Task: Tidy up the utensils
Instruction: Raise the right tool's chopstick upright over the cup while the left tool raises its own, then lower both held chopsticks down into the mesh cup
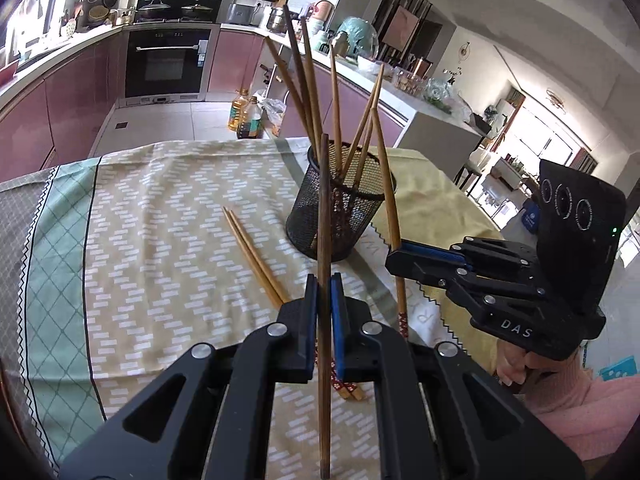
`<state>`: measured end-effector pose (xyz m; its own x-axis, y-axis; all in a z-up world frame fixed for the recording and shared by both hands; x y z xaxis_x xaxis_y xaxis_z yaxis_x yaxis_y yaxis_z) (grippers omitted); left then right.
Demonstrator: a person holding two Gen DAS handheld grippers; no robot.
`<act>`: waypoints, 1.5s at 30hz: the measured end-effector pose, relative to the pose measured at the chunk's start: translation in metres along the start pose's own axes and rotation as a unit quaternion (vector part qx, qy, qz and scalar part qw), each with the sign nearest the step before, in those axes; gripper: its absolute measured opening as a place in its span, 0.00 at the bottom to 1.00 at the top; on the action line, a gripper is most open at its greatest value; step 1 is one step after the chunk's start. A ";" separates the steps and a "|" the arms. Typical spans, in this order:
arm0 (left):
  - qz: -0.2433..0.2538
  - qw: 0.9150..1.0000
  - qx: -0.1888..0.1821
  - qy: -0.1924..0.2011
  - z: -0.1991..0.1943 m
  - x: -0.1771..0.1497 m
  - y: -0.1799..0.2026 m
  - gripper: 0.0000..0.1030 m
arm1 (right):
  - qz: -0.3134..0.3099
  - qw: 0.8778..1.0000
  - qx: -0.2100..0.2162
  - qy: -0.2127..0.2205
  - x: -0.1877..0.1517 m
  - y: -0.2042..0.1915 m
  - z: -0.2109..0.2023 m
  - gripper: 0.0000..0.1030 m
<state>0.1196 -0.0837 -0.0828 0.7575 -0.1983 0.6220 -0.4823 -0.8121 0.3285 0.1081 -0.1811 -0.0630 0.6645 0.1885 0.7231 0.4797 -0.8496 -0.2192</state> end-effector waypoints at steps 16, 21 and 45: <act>0.006 0.997 -0.054 0.051 -0.043 0.027 0.023 0.07 | 0.011 0.999 -0.004 0.053 0.023 0.012 -0.033 0.06; 0.004 0.996 -0.060 0.065 -0.047 0.039 0.025 0.07 | 0.009 0.998 -0.007 0.064 0.031 0.014 -0.040 0.06; 0.022 0.989 -0.056 0.134 -0.057 0.122 0.043 0.07 | 0.001 0.992 -0.047 0.114 0.082 0.036 -0.076 0.06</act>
<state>0.1663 -0.1113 0.0482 0.5984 -0.0674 0.7983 -0.5689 -0.7373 0.3642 0.1363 -0.2338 0.0383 0.5130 0.0788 0.8548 0.4161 -0.8938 -0.1674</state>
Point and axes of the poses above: each gripper's, at about its wrist camera, not at the fingertips, and z roughly the way its jaws point, y to its right, x to its top, the point moved 8 cm from there along z, roughly the way its jaws point, and after that the axes turned 6 degrees about -y, right-handed, at the moved point
